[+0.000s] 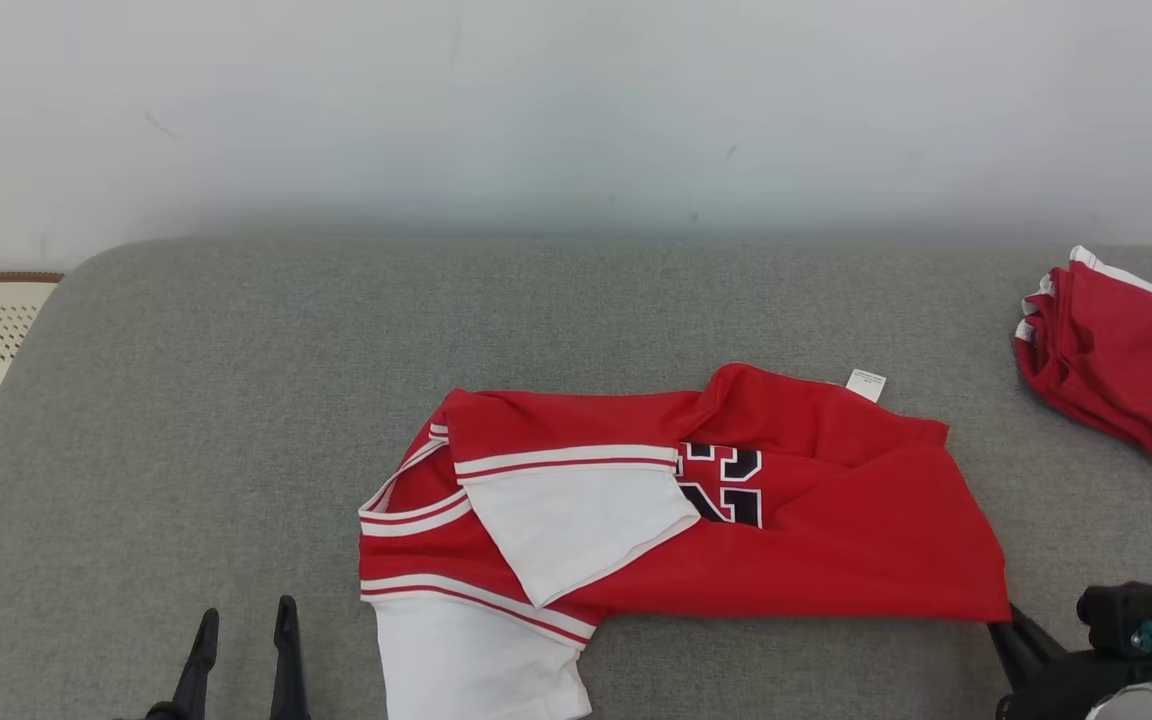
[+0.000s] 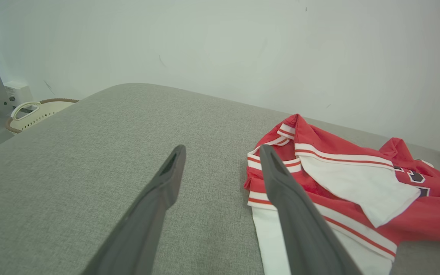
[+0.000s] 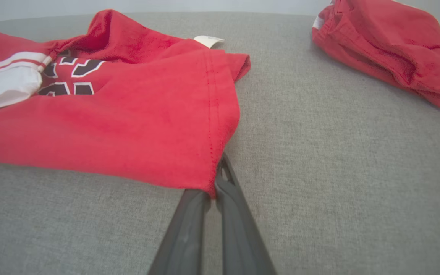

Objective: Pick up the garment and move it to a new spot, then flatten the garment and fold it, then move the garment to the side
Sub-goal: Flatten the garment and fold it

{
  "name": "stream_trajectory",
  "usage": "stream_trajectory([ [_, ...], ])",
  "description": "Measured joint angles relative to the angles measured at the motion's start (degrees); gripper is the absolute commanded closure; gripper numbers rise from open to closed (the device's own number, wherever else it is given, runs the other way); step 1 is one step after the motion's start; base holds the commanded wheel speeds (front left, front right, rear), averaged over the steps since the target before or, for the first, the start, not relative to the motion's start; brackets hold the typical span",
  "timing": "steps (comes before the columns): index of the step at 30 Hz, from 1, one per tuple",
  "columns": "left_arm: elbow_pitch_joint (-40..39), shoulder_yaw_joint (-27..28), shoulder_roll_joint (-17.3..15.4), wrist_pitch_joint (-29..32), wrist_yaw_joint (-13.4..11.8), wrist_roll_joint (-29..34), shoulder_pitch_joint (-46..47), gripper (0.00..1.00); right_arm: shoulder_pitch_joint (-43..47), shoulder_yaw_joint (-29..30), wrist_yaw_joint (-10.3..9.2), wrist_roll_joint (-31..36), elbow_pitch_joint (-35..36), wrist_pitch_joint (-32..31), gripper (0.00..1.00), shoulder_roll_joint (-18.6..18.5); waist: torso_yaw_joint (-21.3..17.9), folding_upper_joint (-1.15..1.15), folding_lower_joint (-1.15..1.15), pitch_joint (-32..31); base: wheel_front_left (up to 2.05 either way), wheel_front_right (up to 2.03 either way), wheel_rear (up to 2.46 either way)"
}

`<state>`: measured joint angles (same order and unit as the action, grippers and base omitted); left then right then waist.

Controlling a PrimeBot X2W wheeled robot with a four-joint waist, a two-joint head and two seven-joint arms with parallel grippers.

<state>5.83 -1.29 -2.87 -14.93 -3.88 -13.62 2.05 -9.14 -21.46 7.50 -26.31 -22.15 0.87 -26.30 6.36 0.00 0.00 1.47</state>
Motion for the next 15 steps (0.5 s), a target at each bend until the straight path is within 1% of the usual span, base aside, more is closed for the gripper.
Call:
stream_trajectory([
  [3,0.02,0.07,0.0,0.0,0.03,-0.01,-0.29,0.0,4.71,1.72,0.0,-0.63,5.12,-4.11,1.0,1.22,-0.41,0.0,0.0,-0.18,0.0,0.0,0.0],
  [7,0.05,0.04,0.0,0.0,0.11,-0.01,-0.34,0.0,8.93,3.48,0.0,-0.76,10.05,-8.6,1.0,2.07,-0.6,0.0,0.0,-0.33,0.0,0.0,0.0],
  [8,0.05,0.04,0.0,0.0,0.14,-0.01,-0.33,0.0,9.63,3.99,0.0,-0.43,10.96,-9.32,0.7,2.15,-0.62,0.0,0.0,-0.31,0.0,0.0,0.0],
  [9,0.07,0.07,0.0,0.0,0.25,0.0,-0.33,0.0,10.16,4.44,0.0,-0.33,11.92,-9.91,0.02,2.29,-0.63,0.0,0.0,-0.28,0.0,0.0,0.0],
  [10,0.08,0.04,0.0,0.0,0.26,0.0,-0.32,0.0,10.55,4.99,0.0,-0.07,12.69,-10.48,0.0,2.43,-0.61,0.0,0.0,-0.25,0.0,0.0,0.0],
  [15,0.11,0.27,0.0,0.0,0.32,0.0,-0.31,0.0,11.83,7.94,0.0,1.43,16.5,-11.15,0.0,2.88,-0.53,0.0,0.0,-0.3,0.0,0.0,0.0],
])
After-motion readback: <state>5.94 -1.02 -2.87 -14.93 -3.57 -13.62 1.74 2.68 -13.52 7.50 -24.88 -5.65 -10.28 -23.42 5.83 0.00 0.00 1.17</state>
